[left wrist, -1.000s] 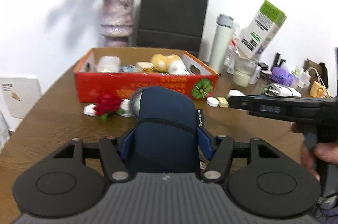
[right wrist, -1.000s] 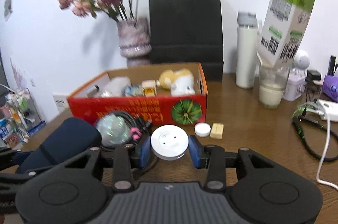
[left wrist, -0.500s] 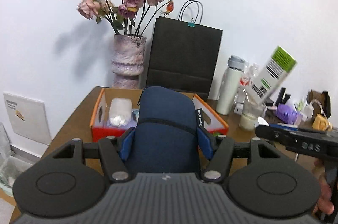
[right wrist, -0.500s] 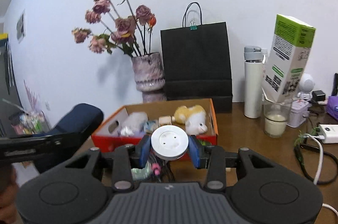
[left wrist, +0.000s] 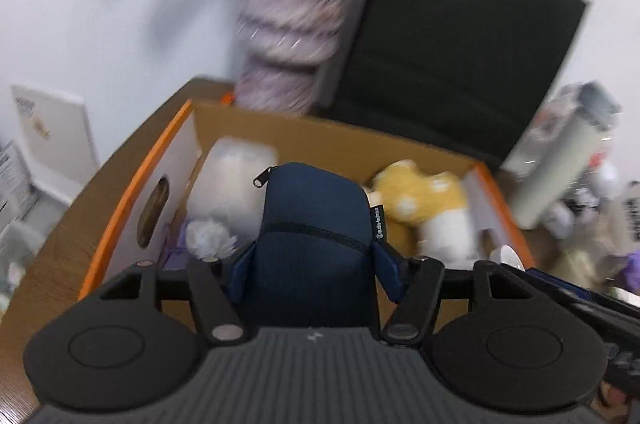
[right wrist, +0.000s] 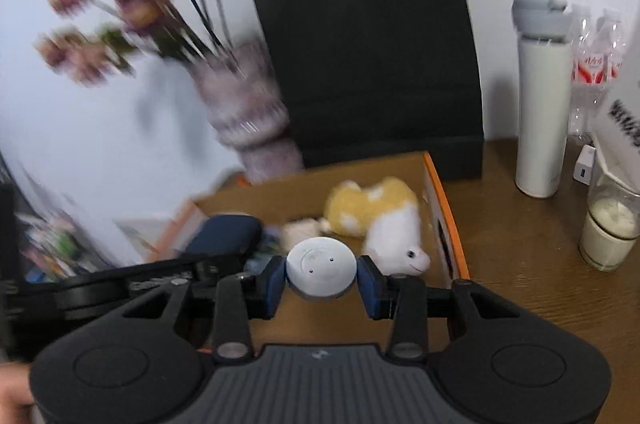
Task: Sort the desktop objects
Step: 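Lower the puck and navy case into the cardboard box and open both grippers, then move both grippers back toward the items beside the box, then grasp the small white cap with the right gripper while the left grasps the clear glittery bag, then carry the cap and bag into the cardboard box and open both grippers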
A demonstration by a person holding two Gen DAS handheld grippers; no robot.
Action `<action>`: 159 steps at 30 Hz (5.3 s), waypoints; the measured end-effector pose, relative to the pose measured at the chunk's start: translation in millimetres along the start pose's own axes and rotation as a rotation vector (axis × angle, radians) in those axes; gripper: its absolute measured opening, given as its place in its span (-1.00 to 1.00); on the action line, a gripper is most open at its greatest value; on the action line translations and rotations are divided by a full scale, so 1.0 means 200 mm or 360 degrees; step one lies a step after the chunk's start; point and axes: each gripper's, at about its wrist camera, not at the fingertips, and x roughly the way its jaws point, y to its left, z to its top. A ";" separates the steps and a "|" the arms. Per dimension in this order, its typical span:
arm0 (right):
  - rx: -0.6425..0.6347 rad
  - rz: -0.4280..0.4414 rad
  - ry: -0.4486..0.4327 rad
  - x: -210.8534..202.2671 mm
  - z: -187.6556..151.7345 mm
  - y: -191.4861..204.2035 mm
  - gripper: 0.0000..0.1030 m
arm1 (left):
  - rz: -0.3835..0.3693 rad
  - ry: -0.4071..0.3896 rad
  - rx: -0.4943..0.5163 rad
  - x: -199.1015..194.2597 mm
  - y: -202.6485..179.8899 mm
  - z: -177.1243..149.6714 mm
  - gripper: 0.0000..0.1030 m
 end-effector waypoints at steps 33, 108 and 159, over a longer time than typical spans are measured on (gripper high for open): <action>-0.0019 -0.0053 0.0006 0.09 0.00 -0.03 0.61 | -0.0026 -0.0101 0.0239 -0.21 0.05 -0.10 0.55; -0.0135 -0.0121 -0.0179 -0.37 -0.58 -0.32 0.23 | -0.0165 -0.0183 0.0413 -0.27 -0.02 -0.64 0.16; -0.0257 0.0060 -0.0586 -1.02 -0.50 0.01 -0.83 | -0.0555 -0.0611 0.0426 -1.18 0.00 -0.45 -0.73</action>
